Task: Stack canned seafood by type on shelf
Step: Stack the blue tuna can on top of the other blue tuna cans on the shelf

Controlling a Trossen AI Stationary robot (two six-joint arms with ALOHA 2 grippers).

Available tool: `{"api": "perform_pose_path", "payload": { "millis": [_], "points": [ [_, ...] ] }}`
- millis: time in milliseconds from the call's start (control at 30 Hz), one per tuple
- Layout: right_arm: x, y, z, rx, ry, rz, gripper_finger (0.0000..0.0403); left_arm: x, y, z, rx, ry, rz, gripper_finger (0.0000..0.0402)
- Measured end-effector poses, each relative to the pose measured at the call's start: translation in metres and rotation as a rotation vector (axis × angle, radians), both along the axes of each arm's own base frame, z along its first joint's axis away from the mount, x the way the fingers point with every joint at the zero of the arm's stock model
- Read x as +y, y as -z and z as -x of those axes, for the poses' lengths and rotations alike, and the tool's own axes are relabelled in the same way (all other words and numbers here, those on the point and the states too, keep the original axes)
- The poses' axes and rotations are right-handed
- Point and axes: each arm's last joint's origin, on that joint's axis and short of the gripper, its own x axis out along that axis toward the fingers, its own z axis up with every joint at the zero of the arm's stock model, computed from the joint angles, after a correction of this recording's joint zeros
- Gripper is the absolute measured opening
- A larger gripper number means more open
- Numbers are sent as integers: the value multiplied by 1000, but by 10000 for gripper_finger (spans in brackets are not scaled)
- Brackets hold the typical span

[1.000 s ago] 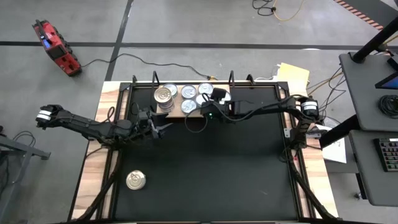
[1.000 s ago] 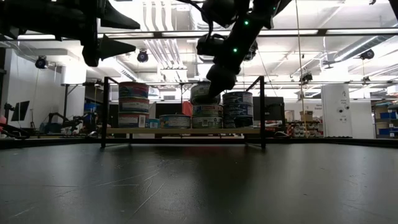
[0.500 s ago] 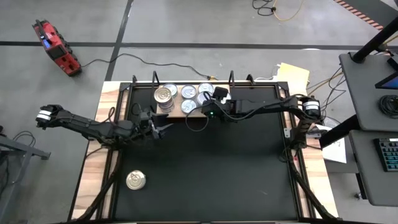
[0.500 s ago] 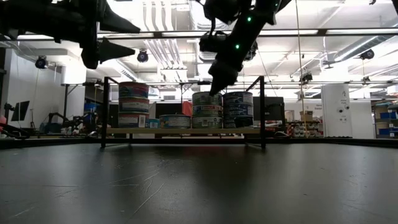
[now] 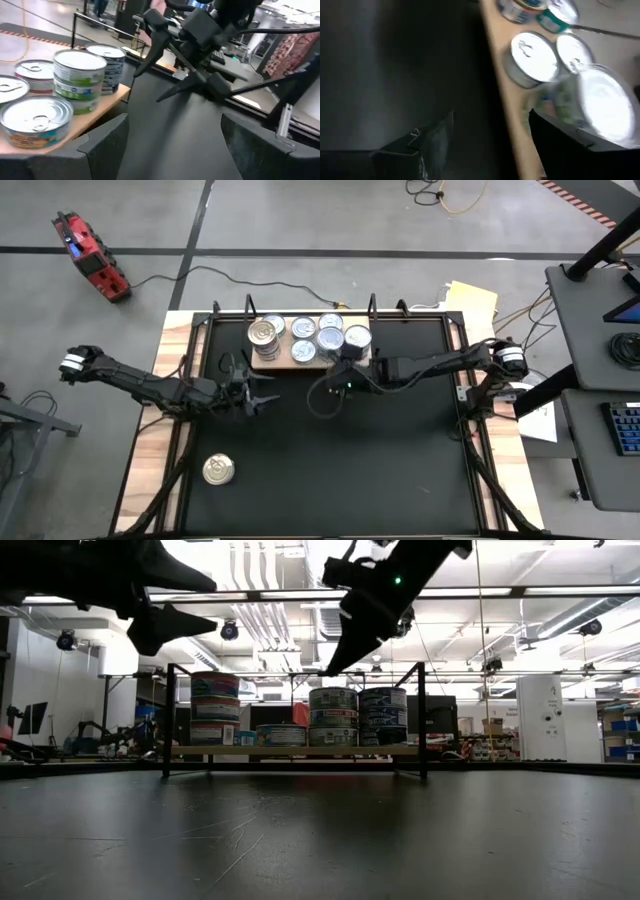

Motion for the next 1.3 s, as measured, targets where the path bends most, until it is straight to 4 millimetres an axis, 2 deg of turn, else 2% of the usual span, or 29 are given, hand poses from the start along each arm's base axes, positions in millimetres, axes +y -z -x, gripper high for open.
{"api": "perform_pose_path", "payload": {
  "millis": [133,333,467,633,767,900,1100,1300],
  "points": [
    [27,8,-1,-59,-62,-13,240,-9,1,1,-2,44,32,300],
    [61,18,-3,-264,-199,21,230,-18,4,-3,-3,84,92,300],
    [74,26,1,-331,-246,30,228,-26,2,-10,16,107,103,300],
    [80,36,7,-325,-236,-10,234,-41,-12,-28,68,143,84,300],
    [84,44,12,-308,-220,-46,239,-52,-25,-39,228,154,44,300],
    [94,49,17,-291,-228,-72,239,-61,-32,-42,394,120,37,300],
    [109,52,23,-264,-262,-86,225,-78,-24,-39,605,92,89,295],
    [112,51,23,-269,-272,-87,220,-104,-31,-27,872,118,183,259]
  ]
}}
